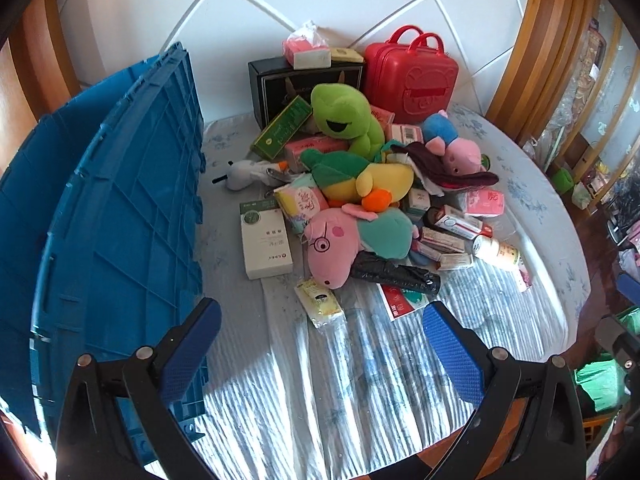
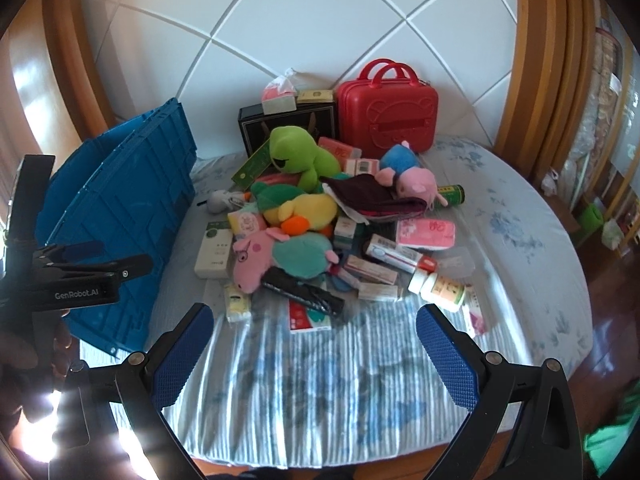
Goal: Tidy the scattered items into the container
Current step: 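Move both tools toward the pile of items on the bed, then grasp the clear toothpaste packet with the left tool while the right tool grasps the black umbrella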
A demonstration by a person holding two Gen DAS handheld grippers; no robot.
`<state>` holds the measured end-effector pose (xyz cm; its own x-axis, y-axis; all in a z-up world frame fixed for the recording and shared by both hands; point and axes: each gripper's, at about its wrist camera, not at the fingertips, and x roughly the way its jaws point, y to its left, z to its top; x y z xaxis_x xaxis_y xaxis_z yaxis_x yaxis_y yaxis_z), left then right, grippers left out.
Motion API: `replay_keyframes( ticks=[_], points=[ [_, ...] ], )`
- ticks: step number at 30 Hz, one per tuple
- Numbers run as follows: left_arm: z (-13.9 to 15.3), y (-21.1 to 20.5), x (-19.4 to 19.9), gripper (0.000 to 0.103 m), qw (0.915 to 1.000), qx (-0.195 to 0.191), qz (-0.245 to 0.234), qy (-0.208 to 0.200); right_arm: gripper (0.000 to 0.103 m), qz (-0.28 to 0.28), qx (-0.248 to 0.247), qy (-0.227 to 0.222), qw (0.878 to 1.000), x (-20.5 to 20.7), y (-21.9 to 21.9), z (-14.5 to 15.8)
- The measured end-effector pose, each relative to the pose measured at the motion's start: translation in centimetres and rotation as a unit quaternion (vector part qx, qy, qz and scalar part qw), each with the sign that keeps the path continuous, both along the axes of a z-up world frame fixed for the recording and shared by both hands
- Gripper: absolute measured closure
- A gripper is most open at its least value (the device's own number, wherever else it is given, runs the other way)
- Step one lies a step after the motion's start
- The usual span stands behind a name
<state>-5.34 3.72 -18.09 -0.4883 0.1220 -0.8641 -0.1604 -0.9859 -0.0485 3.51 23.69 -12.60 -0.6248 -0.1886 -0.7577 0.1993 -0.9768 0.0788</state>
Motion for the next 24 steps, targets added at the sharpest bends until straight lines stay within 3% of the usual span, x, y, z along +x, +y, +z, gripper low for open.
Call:
replay_keyframes(
  ticks=[5,9,13,21,24],
  points=[
    [-6.6,0.7,-1.4,0.000,0.9976,-0.033,0.046,-0.040,0.000,0.037,0.005,-0.028,0.999,-2.3,1.6,-3.8],
    [-12.1,0.9,-2.4,0.000,0.9946,-0.031,0.066,-0.074,0.000,0.065,0.012,-0.047,0.997,-4.3,2.3,-6.9],
    [-15.9,1.2,-3.8,0.003,0.9926,-0.034,0.096,-0.066,0.000,0.094,0.022,-0.063,0.993,-6.0,2.2,-10.1],
    [-22.0,1.6,-6.8,0.035,0.9922,-0.009,0.109,-0.061,0.000,0.164,0.039,-0.087,0.982,-10.2,-0.8,-16.4],
    [-23.0,1.4,-6.9,0.059,0.9931,0.005,0.103,-0.057,0.000,0.184,0.043,-0.092,0.978,-11.6,-2.4,-18.4]
  ],
)
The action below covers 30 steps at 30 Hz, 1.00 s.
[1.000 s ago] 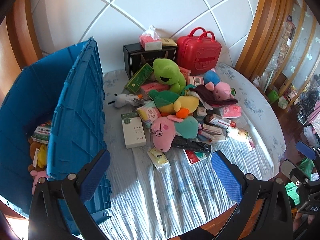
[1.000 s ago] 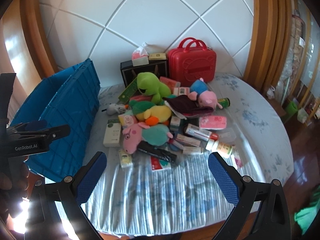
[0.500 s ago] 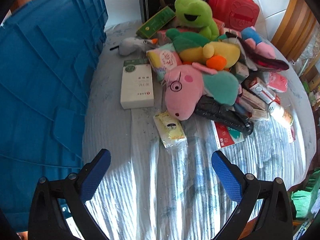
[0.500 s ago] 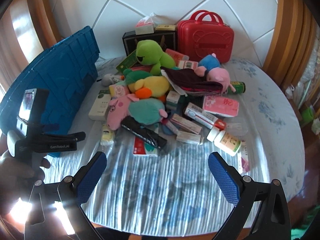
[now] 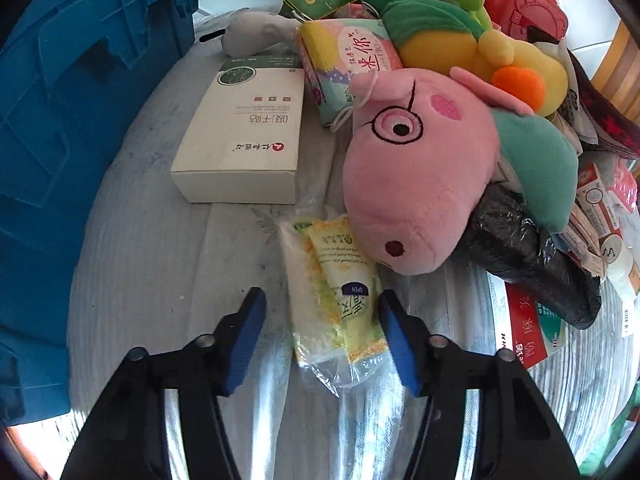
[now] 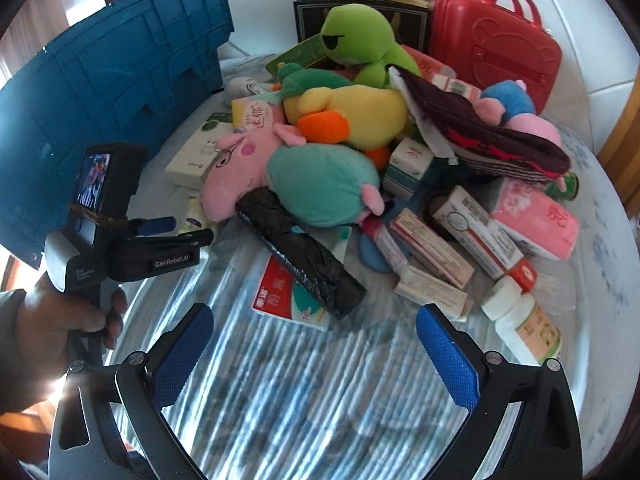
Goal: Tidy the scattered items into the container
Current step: 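Grasp the clear toothpaste packet with the left tool while the right tool grasps the black umbrella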
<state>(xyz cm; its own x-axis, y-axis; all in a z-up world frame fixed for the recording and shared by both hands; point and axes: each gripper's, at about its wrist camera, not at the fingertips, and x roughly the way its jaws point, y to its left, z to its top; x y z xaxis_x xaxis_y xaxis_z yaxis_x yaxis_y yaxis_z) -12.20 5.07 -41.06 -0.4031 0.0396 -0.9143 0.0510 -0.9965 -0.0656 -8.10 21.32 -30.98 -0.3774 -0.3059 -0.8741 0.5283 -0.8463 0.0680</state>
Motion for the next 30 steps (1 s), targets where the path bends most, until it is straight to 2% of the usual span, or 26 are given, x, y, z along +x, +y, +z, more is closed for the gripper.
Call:
replay_keyframes(
  ticks=[2,5,10,20,24,27,30],
  points=[
    [0.2,-0.1,0.4,0.070,0.9998,0.010,-0.008,0.014,0.000,0.014,-0.002,-0.001,1.000,-0.8,-0.9,-1.0],
    [0.5,-0.6,1.2,0.080,0.9993,0.024,-0.016,0.024,0.000,0.035,0.000,0.002,0.999,-1.7,-2.5,-2.4],
    [1.3,-1.9,2.7,0.086,0.9981,0.051,-0.014,0.031,0.000,0.067,0.020,0.014,0.997,-3.1,-5.1,-4.7],
    [2.9,-2.7,5.0,0.086,0.9970,0.069,-0.020,0.030,0.002,0.084,0.045,0.032,0.995,-4.3,-7.5,-7.7],
    [3.1,-3.0,5.2,0.086,0.9968,0.071,-0.020,0.029,0.009,0.092,0.058,0.045,0.993,-4.5,-7.9,-8.5],
    [3.1,-3.4,5.5,0.086,0.9967,0.072,-0.021,0.030,0.027,0.092,0.065,0.041,0.993,-4.7,-7.6,-9.1],
    [3.2,-3.3,5.7,0.086,0.9968,0.071,-0.022,0.029,0.039,0.097,0.067,0.047,0.992,-4.3,-7.3,-9.1]
  ],
)
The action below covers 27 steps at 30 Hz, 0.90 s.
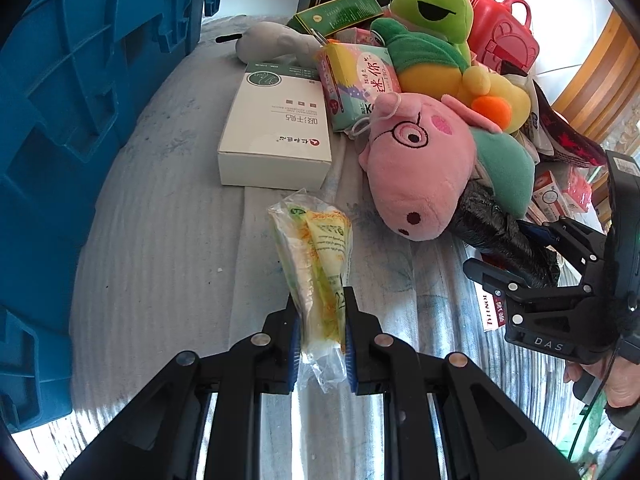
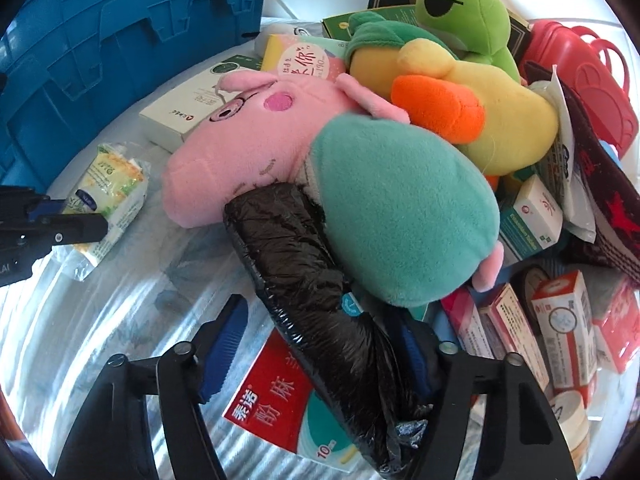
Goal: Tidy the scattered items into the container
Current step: 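Grasp the clear toothpaste packet with the left tool while the right tool grasps the black umbrella, then carry the packet and black umbrella with both tools over the blue crate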
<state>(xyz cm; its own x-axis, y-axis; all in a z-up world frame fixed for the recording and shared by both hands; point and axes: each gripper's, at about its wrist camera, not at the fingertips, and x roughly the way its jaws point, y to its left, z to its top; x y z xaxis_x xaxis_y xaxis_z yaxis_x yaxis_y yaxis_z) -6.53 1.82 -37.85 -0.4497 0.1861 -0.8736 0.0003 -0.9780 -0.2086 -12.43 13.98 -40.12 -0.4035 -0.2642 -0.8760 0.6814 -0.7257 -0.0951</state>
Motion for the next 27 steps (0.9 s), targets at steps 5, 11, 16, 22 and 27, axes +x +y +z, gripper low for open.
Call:
replay_keyframes(
  ticks=[5,11,16,22,27],
  points=[
    [-1.0,-1.2,-2.0,0.086,1.0000,0.000,-0.004,0.001,0.060,-0.001,-0.013,-0.014,1.000,0.5,1.3,0.6],
    [0.0,-0.3,-2.0,0.086,0.9999,0.000,-0.008,0.007,0.067,-0.008,-0.024,-0.042,0.999,1.5,3.0,1.2],
    [1.2,0.4,-1.3,0.086,0.9999,0.001,-0.011,0.012,0.068,-0.018,-0.034,-0.055,0.998,2.0,4.6,1.9],
    [2.8,1.9,-0.7,0.086,0.9995,-0.001,-0.026,0.019,0.069,-0.044,-0.047,-0.056,0.996,2.8,7.2,3.7],
    [5.0,3.8,-0.6,0.086,0.9986,0.001,-0.041,0.032,0.069,-0.076,-0.057,-0.050,0.994,4.7,8.4,6.1]
  ],
)
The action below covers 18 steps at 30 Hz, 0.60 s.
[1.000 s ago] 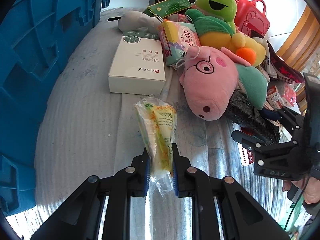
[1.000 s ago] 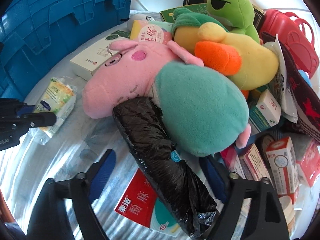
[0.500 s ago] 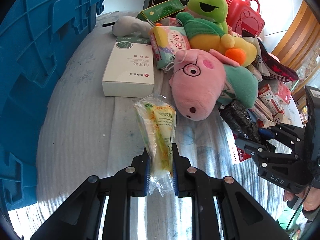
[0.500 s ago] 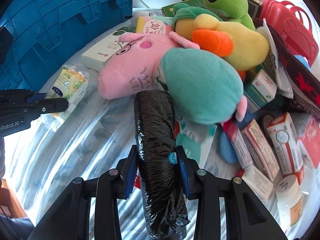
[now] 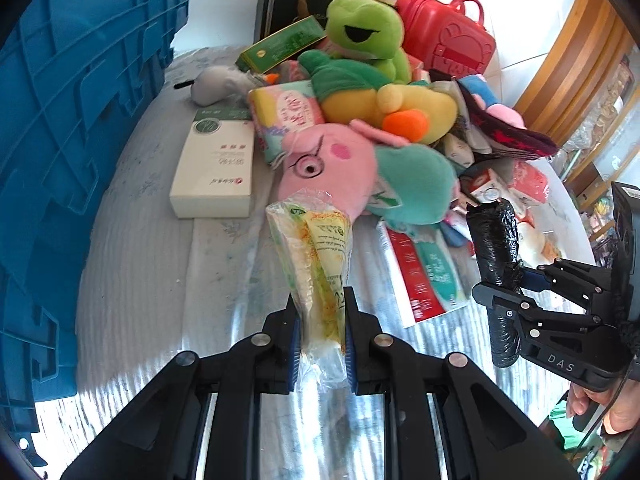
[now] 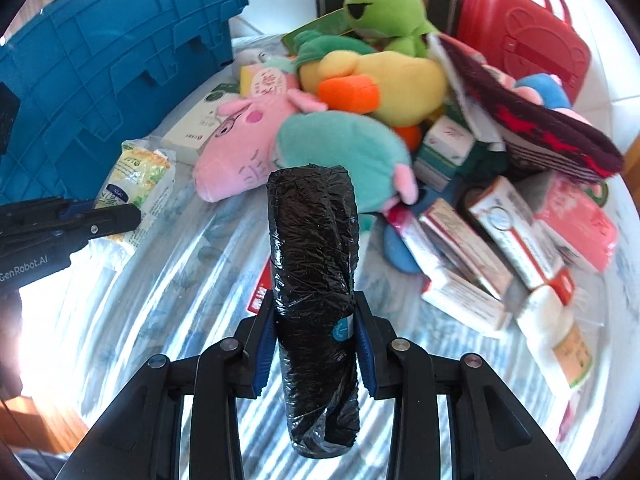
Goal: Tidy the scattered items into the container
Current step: 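Carry the packet and black umbrella with both tools over the blue crate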
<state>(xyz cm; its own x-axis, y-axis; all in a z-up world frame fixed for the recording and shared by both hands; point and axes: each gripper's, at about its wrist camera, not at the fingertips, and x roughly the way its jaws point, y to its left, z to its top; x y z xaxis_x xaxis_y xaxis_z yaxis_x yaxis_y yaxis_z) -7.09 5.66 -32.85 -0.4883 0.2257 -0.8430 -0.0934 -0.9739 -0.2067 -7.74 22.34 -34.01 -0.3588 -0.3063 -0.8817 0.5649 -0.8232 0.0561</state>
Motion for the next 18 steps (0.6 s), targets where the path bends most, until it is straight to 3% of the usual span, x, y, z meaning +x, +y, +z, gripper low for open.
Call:
replay_keyframes(
  ticks=[5,18],
  points=[
    [2.9,1.9,0.3,0.086,0.9997,-0.001,-0.018,0.017,0.069,-0.021,0.000,0.018,1.000,0.8,-0.4,3.4],
    [13.1,5.4,1.2,0.086,0.9957,-0.010,-0.056,0.073,0.069,-0.112,-0.028,0.060,0.991,1.5,5.9,13.4]
  ],
)
